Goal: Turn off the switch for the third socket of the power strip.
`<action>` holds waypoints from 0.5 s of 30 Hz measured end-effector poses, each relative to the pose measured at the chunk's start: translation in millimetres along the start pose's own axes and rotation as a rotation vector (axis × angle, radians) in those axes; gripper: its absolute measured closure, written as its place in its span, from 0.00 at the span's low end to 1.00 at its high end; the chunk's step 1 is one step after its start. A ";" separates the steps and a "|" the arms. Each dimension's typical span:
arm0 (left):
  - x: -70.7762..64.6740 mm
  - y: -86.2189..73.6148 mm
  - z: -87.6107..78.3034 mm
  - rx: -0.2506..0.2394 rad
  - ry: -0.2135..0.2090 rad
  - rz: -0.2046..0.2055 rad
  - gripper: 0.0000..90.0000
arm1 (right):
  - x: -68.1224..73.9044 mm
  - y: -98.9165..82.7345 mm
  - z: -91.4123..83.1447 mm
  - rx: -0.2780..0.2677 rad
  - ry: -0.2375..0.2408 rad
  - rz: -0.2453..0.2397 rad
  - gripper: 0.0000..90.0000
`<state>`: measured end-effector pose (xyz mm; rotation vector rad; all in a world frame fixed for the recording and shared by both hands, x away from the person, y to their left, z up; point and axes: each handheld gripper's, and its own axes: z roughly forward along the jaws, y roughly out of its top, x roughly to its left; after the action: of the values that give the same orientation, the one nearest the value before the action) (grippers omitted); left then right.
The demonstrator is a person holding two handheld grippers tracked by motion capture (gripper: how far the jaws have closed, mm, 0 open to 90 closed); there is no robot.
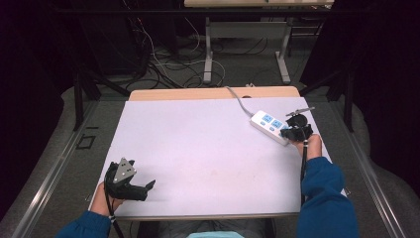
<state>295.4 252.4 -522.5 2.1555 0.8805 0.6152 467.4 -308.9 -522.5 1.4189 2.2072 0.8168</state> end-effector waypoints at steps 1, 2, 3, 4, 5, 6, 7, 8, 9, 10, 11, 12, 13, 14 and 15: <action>0.0 0.0 0.0 0.000 0.000 0.000 0.01 | 0.2 -0.1 -0.2 0.000 0.000 -0.002 1.00; 0.0 0.0 -0.1 0.000 0.001 0.000 0.01 | 0.5 -0.1 -0.3 0.001 -0.003 -0.001 1.00; 0.0 0.0 0.0 0.000 0.001 0.000 0.01 | 1.4 0.0 -0.4 0.005 -0.001 0.008 1.00; 0.0 0.0 -0.1 0.000 0.001 0.000 0.01 | 1.7 -0.1 -0.5 0.004 -0.007 0.002 1.00; 0.0 0.0 -0.1 0.000 0.002 0.000 0.01 | 2.2 -0.2 -0.4 0.002 -0.008 0.004 1.00; 0.0 0.0 -0.1 0.000 0.002 0.000 0.01 | 2.3 -0.2 -0.3 0.002 -0.010 0.002 1.00; 0.1 0.0 -0.1 0.001 0.001 0.002 0.01 | 2.9 -0.3 -0.7 0.004 -0.009 0.003 1.00; 0.1 0.0 -0.1 0.000 0.002 0.001 0.01 | 3.3 -0.4 -0.5 0.002 -0.015 0.003 1.00; 0.5 0.1 -0.3 0.001 0.007 0.007 0.01 | 3.7 -0.3 -0.4 0.002 -0.016 0.006 1.00; 0.4 0.1 -0.3 0.001 0.008 0.005 0.01 | 3.3 -0.5 -0.2 0.002 -0.019 -0.001 1.00; 0.5 0.1 -0.4 0.001 0.007 0.008 0.01 | 3.8 -0.4 -0.1 0.003 -0.023 0.003 1.00; 0.5 0.1 -0.4 0.001 0.010 0.007 0.01 | 3.5 -0.6 -0.1 0.000 -0.022 -0.010 1.00; 0.5 0.1 -0.3 0.001 0.007 0.007 0.01 | 3.5 -0.6 -0.1 0.000 -0.022 -0.010 1.00; 0.3 0.1 -0.1 0.001 0.005 0.003 0.01 | 3.6 -0.6 -0.2 0.000 -0.023 -0.014 1.00; 0.4 0.1 -0.2 0.001 0.005 0.005 0.01 | 3.6 -0.6 -0.2 0.000 -0.023 -0.014 1.00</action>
<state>295.6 252.7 -522.3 2.1585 0.8784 0.6226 465.4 -305.9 -522.8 1.4048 2.1975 0.7913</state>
